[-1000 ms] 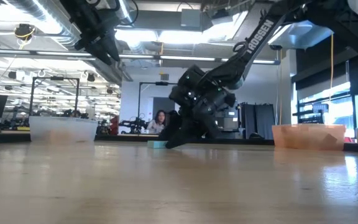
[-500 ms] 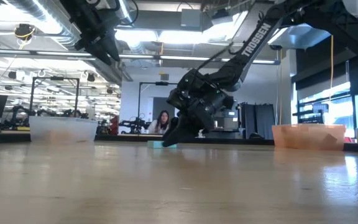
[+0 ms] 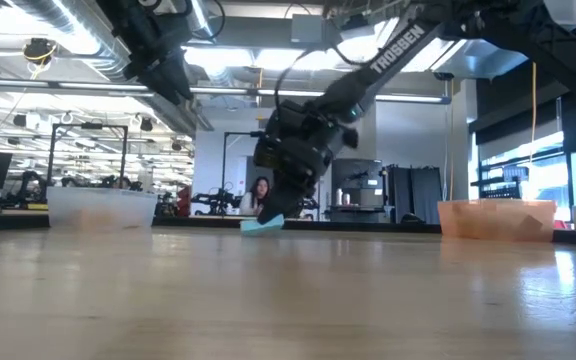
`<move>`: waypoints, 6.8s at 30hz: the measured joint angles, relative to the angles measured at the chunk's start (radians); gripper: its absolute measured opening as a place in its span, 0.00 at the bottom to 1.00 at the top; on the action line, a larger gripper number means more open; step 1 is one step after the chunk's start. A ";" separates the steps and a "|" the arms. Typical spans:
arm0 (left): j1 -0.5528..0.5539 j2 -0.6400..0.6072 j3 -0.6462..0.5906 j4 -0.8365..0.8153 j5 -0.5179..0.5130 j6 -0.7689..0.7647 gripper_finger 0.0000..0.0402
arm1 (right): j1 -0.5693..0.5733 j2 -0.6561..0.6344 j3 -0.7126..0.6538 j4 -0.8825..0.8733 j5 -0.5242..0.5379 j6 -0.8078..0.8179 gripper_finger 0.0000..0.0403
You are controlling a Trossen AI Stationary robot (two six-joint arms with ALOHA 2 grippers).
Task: Sort & place blocks by color
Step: Put the blue block into the green bin, then return to Home Position
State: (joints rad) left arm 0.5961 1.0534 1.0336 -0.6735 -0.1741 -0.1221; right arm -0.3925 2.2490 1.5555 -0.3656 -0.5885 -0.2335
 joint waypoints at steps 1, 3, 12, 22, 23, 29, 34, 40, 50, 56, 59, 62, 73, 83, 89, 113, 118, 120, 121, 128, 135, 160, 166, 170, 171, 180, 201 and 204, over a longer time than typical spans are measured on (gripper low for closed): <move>0.000 0.000 0.000 0.000 0.000 0.016 0.51 | 0.003 0.000 0.029 -0.053 0.023 -0.005 0.32; 0.000 0.000 0.000 0.000 0.000 0.045 0.51 | 0.010 0.000 0.089 -0.156 0.066 -0.023 0.32; 0.000 0.000 0.000 -0.001 0.000 0.129 0.51 | 0.063 -0.002 0.350 -0.648 0.113 0.021 0.32; 0.000 0.000 0.001 -0.061 0.000 0.161 0.51 | 0.171 -0.005 0.627 -1.156 0.224 0.102 0.32; 0.000 0.000 0.001 -0.062 0.000 0.161 0.51 | 0.179 -0.005 0.643 -1.198 0.247 0.116 0.32; 0.000 0.000 0.001 -0.083 0.000 0.183 0.51 | 0.224 -0.060 0.631 -1.210 0.228 0.238 0.32; 0.000 0.000 0.001 -0.106 0.000 0.186 0.51 | 0.270 -0.144 0.565 -1.203 0.251 0.352 0.32; 0.000 0.000 0.001 -0.104 0.000 0.187 0.51 | 0.305 -0.337 0.329 -1.205 0.274 0.547 0.32; 0.000 0.000 0.001 -0.102 0.004 0.187 0.51 | 0.435 -0.755 -0.172 -1.207 0.125 1.004 0.32; 0.000 0.000 0.001 -0.099 0.004 0.187 0.51 | 0.622 -0.942 -0.397 -1.149 -0.107 1.362 0.32; 0.000 0.000 0.001 -0.094 0.004 0.187 0.51 | 0.729 -1.001 -0.492 -0.998 -0.196 1.537 0.32; 0.000 0.000 0.001 -0.093 0.004 0.186 0.51 | 0.819 -1.041 -0.585 -0.803 -0.231 1.697 0.32; 0.000 0.000 0.001 -0.078 0.003 0.186 0.51 | 0.971 -1.051 -0.909 -0.286 -0.235 1.943 0.32; 0.000 0.000 0.001 -0.078 0.270 0.330 0.51 | 0.973 -1.051 -1.060 -0.103 -0.278 1.945 0.32; 0.000 0.000 0.001 -0.098 0.560 0.497 0.51 | 0.973 -1.051 -1.091 -0.088 -0.277 1.957 0.32; 0.000 0.000 0.000 -0.177 0.576 0.552 0.51 | 0.973 -1.051 -1.088 -0.033 -0.244 2.063 0.55; 0.000 0.000 0.000 -0.179 0.576 0.553 0.50 | 0.973 -1.056 -1.019 0.002 -0.244 2.064 0.55; 0.000 0.000 0.000 -0.179 0.576 0.553 0.48 | 0.973 -1.059 -0.964 0.000 -0.243 2.079 0.55; 0.000 0.000 0.000 -0.179 0.575 0.553 0.46 | 0.973 -1.061 -0.934 -0.003 -0.241 2.095 0.56; 0.000 0.000 0.000 -0.180 0.575 0.553 0.32 | 0.973 -1.061 -0.705 -0.035 -0.047 2.197 0.56; 0.000 0.000 0.000 -0.197 0.581 0.576 0.07 | 0.965 -1.061 -0.546 -0.082 -0.015 2.247 0.54; -0.002 -0.457 0.000 -0.186 0.647 0.183 0.00 | 0.602 -1.069 -0.513 -0.242 0.385 0.762 0.00; -0.002 -0.629 0.000 -0.182 0.571 0.150 0.00 | 0.441 -1.118 -0.455 -0.256 0.488 0.438 0.00; -0.002 -0.717 0.000 -0.168 0.549 0.150 0.00 | 0.363 -1.189 -0.404 -0.353 0.546 0.330 0.00; -0.002 -0.731 -0.002 -0.168 0.544 0.150 0.00 | 0.350 -1.215 -0.398 -0.382 0.563 0.318 0.00; -0.002 -0.910 -0.179 -0.082 0.478 0.149 0.00 | 0.289 -1.462 -0.426 -0.449 0.606 0.279 0.00; -0.003 -1.047 -0.724 0.655 0.520 -0.002 0.00 | 0.290 -2.054 -0.788 -0.358 0.622 0.333 0.00; -0.003 -1.048 -0.784 0.726 0.518 -0.038 0.00 | 0.290 -2.154 -0.848 -0.344 0.624 0.329 0.00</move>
State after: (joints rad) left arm 0.5926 0.0055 0.2494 0.0523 0.3436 -0.1601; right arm -0.1028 0.0951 0.7074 -0.7093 0.0357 0.0956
